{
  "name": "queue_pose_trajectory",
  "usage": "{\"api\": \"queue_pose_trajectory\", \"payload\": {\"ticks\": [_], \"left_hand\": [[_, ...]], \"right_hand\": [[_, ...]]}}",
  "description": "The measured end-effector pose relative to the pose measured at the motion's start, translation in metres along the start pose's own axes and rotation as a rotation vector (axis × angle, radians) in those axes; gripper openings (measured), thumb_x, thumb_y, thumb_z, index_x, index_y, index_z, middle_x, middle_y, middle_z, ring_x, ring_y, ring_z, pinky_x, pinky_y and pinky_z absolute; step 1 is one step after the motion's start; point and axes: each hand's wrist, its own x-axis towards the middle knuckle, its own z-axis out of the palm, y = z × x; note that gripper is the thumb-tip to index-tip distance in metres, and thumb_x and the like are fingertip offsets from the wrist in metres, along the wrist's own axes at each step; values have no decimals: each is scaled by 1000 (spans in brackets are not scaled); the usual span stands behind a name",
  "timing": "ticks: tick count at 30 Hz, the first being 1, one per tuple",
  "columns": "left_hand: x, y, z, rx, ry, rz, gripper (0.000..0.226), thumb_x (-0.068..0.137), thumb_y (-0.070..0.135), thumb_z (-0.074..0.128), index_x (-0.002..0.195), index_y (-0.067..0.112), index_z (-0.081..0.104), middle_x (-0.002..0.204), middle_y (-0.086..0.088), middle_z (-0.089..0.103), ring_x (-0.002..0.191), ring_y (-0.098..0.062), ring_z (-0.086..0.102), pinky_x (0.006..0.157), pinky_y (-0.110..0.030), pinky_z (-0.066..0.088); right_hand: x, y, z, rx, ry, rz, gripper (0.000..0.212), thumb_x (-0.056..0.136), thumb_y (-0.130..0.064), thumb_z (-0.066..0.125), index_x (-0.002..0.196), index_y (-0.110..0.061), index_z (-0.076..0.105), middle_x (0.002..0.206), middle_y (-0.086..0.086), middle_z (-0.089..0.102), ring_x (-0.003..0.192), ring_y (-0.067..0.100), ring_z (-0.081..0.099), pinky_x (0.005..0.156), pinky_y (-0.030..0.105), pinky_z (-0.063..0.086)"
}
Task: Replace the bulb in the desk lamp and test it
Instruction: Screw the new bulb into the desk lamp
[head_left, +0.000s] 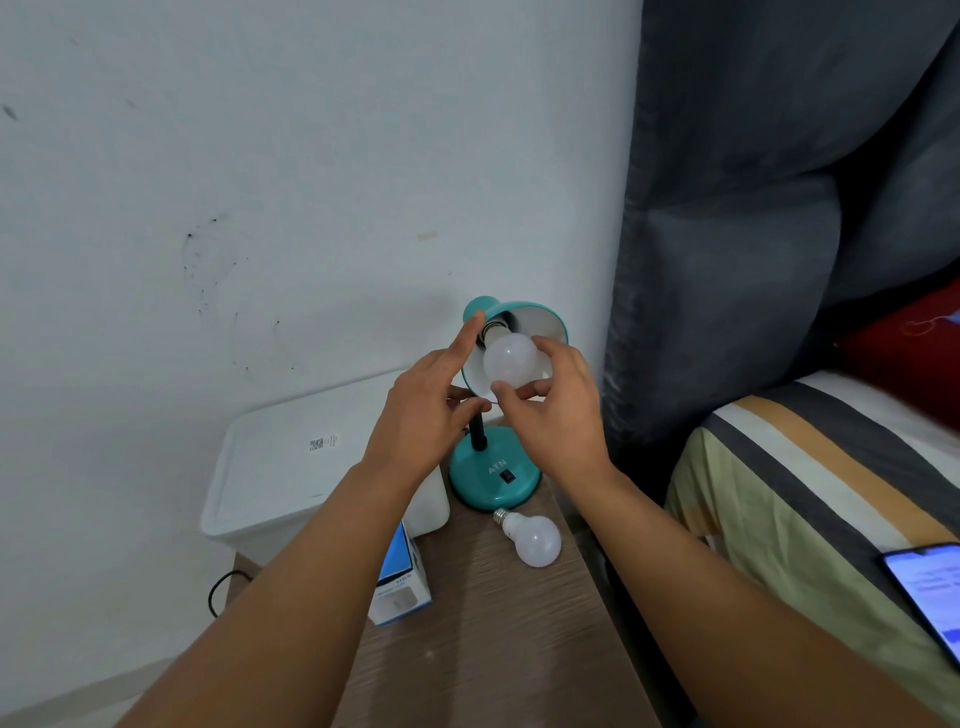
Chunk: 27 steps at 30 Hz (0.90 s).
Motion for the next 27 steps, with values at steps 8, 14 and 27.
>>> {"api": "queue_pose_trajectory", "payload": {"ticks": [8,14,27], "left_hand": [[0,0,-1,20,1,-3,94,87,18,76,151,55,18,116,5,59,85,-6,70,89,-28,55],[1,-1,0,16,-6,-5,96,86,18,77,150,57,17,116,6,59,85,-5,71,90,-32,55],[1,-1,0,9,-10,-11,97,86,17,77,148,60,16,119,5,61,83,-5,71,90,-36,55]], "right_hand": [[-2,-1,1,22,-10,-86,65,84,-31,75,141,-30,44,135,-7,43,91,10,66,80,24,59],[2,-1,0,2,7,-39,61,83,-27,77,137,-22,49,136,-5,46,80,8,67,80,19,55],[2,1,0,-34,4,-46,58,82,-28,76,134,-23,50,131,-6,47,76,6,63,74,11,51]]}}
